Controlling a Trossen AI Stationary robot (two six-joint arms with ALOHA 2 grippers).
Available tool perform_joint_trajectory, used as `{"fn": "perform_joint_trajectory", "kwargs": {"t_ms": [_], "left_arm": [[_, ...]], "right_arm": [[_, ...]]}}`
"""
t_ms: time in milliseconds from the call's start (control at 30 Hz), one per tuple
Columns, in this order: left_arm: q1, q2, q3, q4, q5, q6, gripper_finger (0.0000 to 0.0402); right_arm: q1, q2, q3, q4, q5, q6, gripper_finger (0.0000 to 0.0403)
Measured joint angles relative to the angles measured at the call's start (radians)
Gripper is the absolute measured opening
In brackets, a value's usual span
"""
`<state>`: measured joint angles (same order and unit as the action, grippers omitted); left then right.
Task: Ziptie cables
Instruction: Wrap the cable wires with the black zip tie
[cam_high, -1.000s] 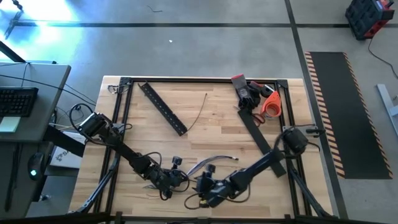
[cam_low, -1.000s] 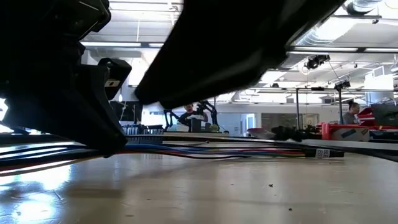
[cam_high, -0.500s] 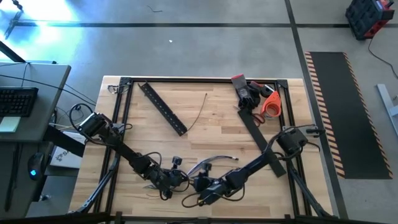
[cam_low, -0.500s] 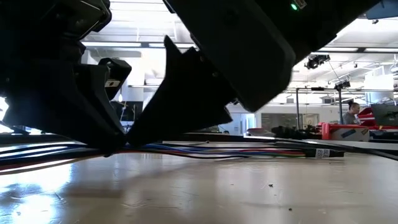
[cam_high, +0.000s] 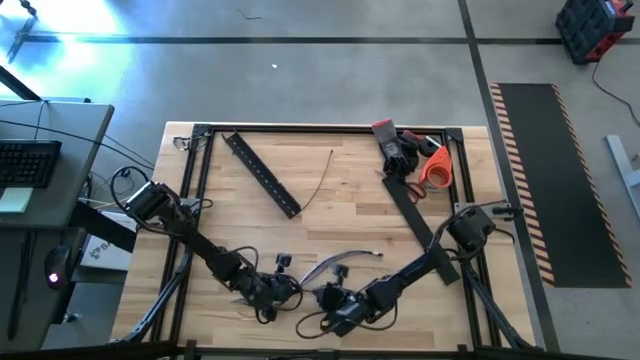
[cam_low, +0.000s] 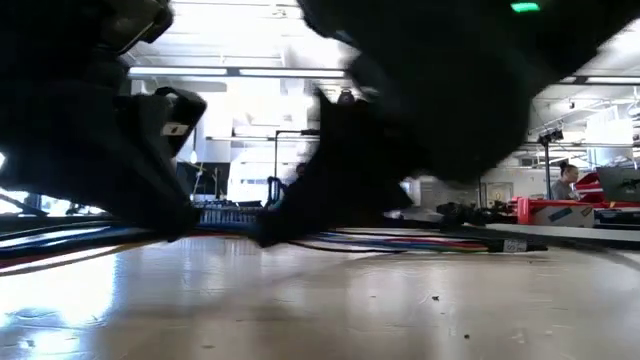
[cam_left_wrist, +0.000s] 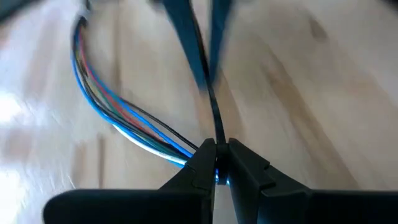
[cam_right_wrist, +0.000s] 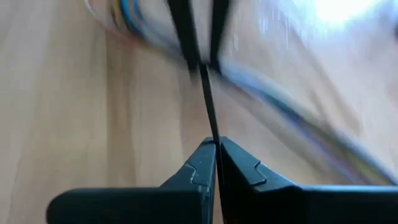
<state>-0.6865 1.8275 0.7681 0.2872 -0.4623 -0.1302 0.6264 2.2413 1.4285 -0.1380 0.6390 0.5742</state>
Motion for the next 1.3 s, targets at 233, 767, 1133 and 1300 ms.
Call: {"fn": "perform_joint_trajectory", "kwargs": {"t_ms": [233,767,1133,1300], "left_arm": [[-0.016,0.0,-0.002,-0.09,-0.007,-0.053,0.0012],[-0.014,0.002,-0.004,-0.057,-0.009,-0.051,0.0012],[-0.015,0.002,-0.004,-0.05,-0.02,-0.076,0.0012],[-0.019,0.002,-0.004,-0.02,-0.02,-0.079,0.0012]], "right_arm": [[0.091,-0.028,-0.003,-0.276,0.072,0.273,0.0001],[0.081,-0.181,-0.004,-0.377,0.008,0.24,0.0096],[-0.02,-0.048,-0.003,0.129,-0.026,-0.131,0.0199],[-0.045,-0.002,-0.004,0.174,-0.042,-0.164,0.019]]}}
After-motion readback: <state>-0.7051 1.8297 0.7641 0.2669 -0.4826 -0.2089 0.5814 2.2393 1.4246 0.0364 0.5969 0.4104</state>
